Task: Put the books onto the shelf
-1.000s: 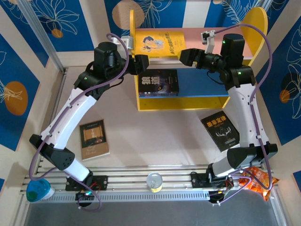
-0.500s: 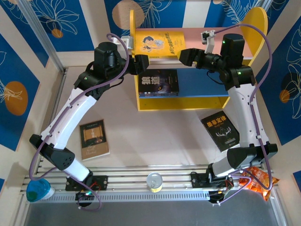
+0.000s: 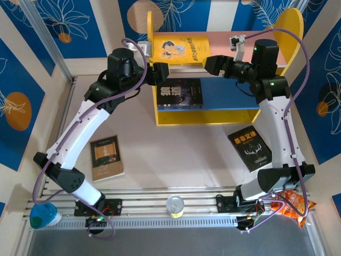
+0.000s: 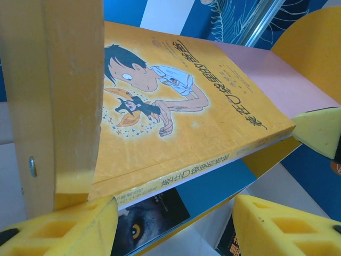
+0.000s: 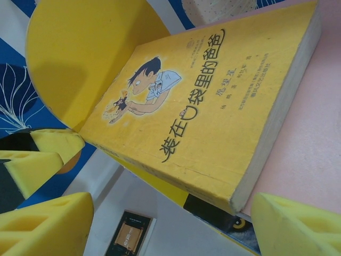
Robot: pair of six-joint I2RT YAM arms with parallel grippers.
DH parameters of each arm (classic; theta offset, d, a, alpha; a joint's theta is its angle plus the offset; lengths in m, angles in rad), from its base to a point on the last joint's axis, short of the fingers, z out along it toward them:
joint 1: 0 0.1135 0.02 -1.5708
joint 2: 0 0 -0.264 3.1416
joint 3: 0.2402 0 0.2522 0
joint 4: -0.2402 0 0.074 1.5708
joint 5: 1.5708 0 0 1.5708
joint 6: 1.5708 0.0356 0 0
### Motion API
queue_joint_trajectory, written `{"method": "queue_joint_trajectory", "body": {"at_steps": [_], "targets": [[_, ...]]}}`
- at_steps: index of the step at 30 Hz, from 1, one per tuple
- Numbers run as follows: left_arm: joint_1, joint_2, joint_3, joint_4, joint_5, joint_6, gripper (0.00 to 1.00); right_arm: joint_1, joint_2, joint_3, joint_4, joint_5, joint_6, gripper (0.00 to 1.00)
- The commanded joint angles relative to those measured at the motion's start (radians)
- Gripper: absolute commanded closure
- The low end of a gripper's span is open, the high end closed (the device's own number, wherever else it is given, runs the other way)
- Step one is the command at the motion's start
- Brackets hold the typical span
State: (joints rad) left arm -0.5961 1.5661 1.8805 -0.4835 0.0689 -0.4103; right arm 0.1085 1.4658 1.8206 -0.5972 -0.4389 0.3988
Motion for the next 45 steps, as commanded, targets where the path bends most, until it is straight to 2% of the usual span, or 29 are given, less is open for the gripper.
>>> {"method": "queue_joint_trajectory", "body": {"at_steps": [1, 20, 29, 36, 40, 45], "targets": [[0.002, -0.029, 0.026, -0.015, -0.05, 0.019, 0.4, -0.013, -0.031, -0.018, 0.01, -0.02, 0.011, 0.22], [0.02, -0.09, -0.005, -0.036, -0.081, 0.033, 0.39, -0.017, -0.044, -0.025, 0.017, -0.038, 0.015, 0.22], [0.035, -0.164, -0.11, -0.071, -0.169, 0.054, 0.39, -0.017, -0.108, -0.1, 0.039, -0.031, 0.014, 0.21], [0.037, -0.288, -0.33, -0.104, -0.349, 0.043, 0.39, -0.014, -0.22, -0.297, 0.11, 0.032, 0.042, 0.22], [0.037, -0.37, -0.499, -0.149, -0.447, -0.012, 0.38, 0.054, -0.324, -0.504, 0.196, 0.184, 0.066, 0.23], [0.038, -0.457, -0.721, -0.157, -0.514, -0.109, 0.38, 0.16, -0.406, -0.733, 0.28, 0.359, 0.085, 0.23]]}}
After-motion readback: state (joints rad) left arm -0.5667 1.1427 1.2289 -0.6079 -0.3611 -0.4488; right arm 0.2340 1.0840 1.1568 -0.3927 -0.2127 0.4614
